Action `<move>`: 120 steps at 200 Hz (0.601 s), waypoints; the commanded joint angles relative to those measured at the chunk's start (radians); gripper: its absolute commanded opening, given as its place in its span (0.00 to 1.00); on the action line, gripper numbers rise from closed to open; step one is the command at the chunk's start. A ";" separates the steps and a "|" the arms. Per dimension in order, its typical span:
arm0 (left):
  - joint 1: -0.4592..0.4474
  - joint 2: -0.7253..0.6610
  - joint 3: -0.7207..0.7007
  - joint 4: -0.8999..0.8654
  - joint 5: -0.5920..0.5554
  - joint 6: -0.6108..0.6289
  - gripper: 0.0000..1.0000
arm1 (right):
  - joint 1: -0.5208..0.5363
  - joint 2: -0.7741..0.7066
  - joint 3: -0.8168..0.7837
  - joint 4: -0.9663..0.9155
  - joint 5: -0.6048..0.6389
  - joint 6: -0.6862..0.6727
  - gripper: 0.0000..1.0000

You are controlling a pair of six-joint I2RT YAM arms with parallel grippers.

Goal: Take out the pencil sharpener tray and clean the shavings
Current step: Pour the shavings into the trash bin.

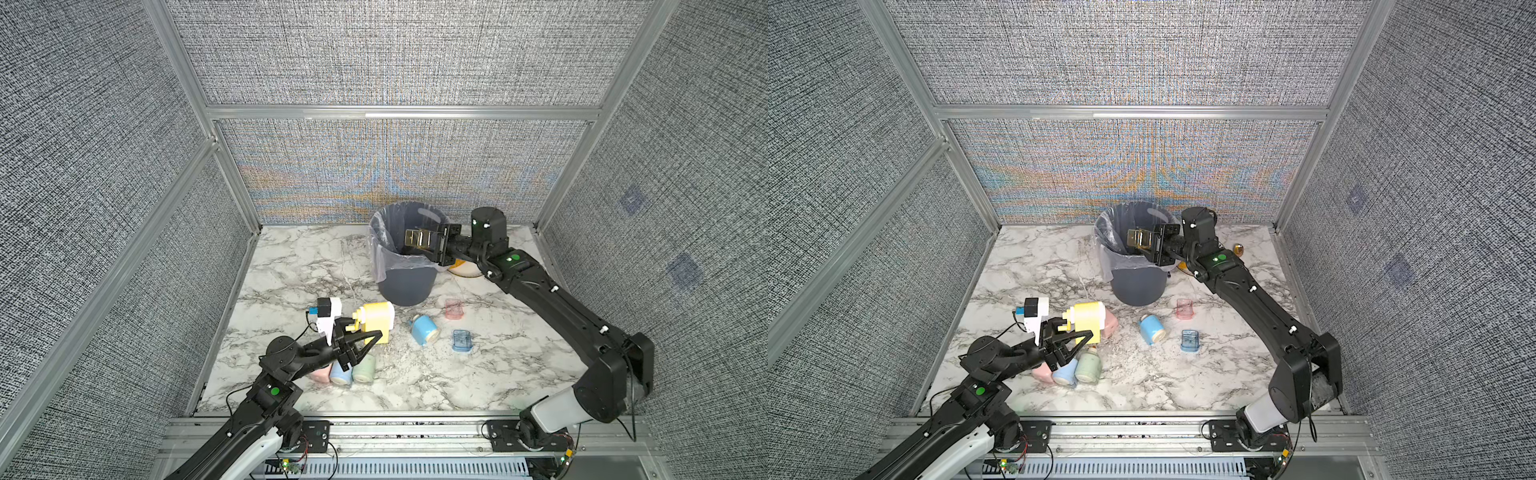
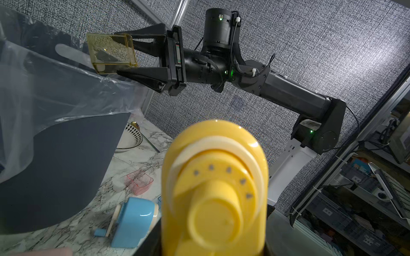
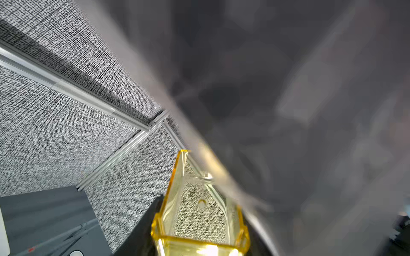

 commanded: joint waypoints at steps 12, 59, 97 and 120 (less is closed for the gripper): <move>0.001 0.022 0.019 0.060 0.001 0.023 0.09 | 0.003 -0.010 0.085 -0.048 0.010 -0.033 0.00; 0.001 0.085 0.028 0.115 0.004 0.016 0.09 | -0.001 -0.018 -0.030 0.008 -0.005 -0.020 0.00; 0.001 0.096 0.038 0.113 0.006 0.017 0.09 | 0.003 0.012 0.025 0.005 -0.023 -0.068 0.00; 0.002 0.083 0.040 0.099 -0.012 0.021 0.09 | 0.008 0.025 0.128 -0.041 0.000 -0.151 0.00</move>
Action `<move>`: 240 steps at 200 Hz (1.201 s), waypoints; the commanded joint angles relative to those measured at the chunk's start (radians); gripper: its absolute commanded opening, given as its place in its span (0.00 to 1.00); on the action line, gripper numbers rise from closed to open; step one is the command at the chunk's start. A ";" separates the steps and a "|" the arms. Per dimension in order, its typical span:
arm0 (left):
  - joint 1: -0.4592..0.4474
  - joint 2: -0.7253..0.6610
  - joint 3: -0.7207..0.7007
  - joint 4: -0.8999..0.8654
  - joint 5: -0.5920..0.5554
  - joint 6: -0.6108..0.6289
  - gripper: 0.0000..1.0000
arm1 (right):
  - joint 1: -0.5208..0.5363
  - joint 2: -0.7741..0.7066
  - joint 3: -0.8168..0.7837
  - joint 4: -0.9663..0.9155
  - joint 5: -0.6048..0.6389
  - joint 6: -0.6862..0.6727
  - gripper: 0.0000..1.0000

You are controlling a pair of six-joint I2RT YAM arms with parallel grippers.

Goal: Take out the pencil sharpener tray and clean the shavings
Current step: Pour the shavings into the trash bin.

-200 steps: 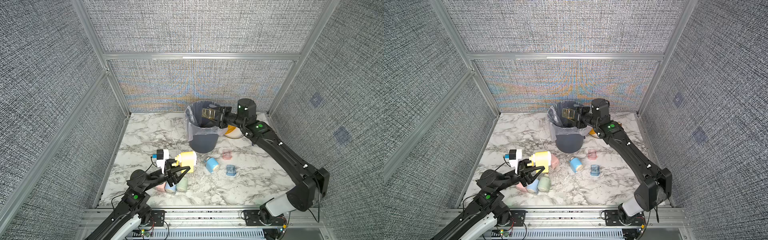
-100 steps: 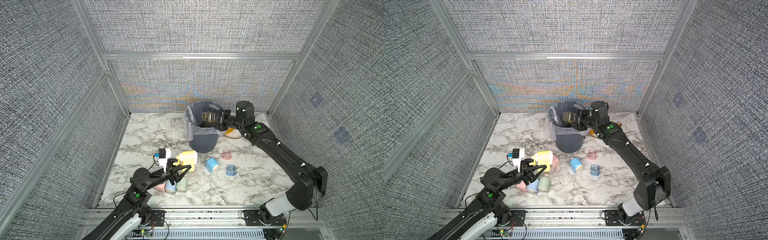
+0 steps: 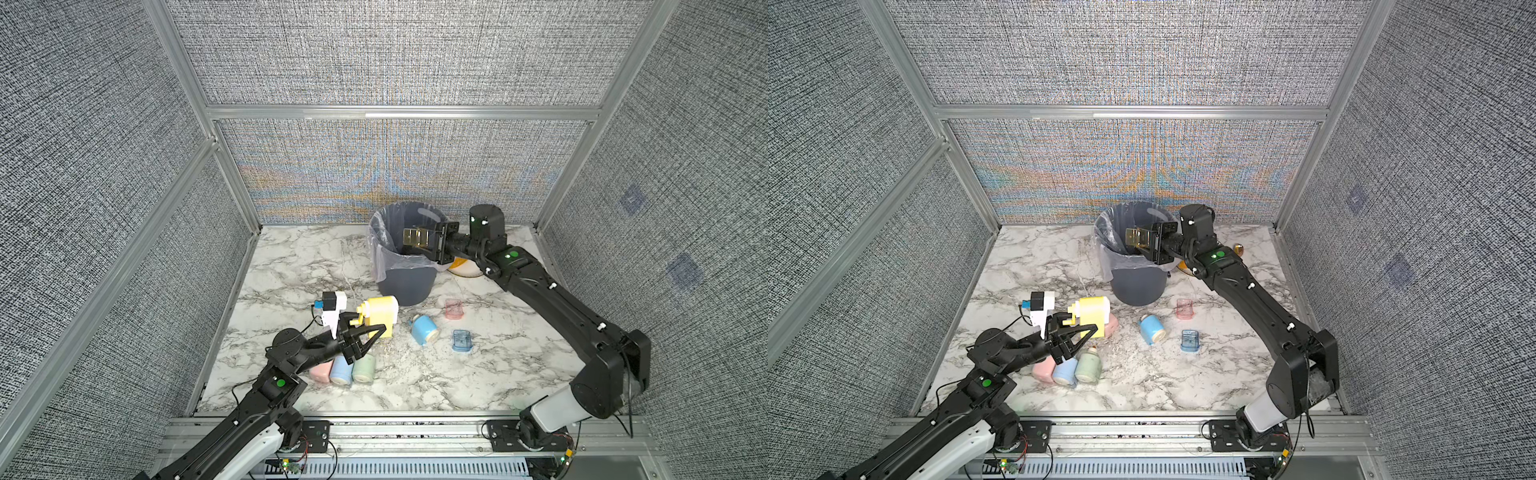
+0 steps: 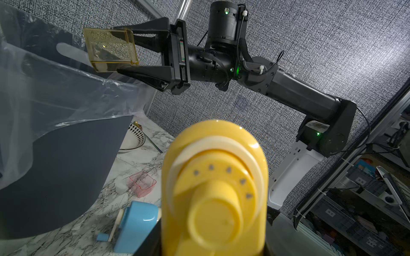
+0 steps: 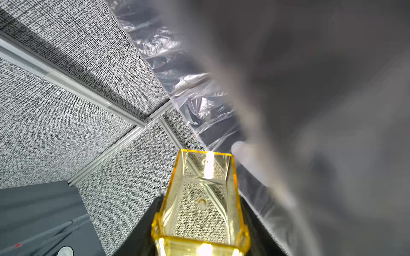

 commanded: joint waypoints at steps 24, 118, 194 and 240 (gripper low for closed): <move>0.001 -0.031 0.017 -0.003 -0.064 0.040 0.09 | 0.005 0.007 0.167 -0.091 0.047 -0.217 0.00; 0.114 0.160 0.115 0.062 0.038 0.051 0.07 | 0.016 -0.082 0.097 -0.193 0.277 -0.736 0.00; 0.256 0.331 0.096 0.498 0.218 -0.228 0.06 | 0.070 -0.151 0.004 -0.128 0.362 -1.019 0.00; 0.286 0.371 0.108 0.644 0.301 -0.341 0.06 | 0.067 -0.333 -0.297 0.288 0.206 -1.164 0.00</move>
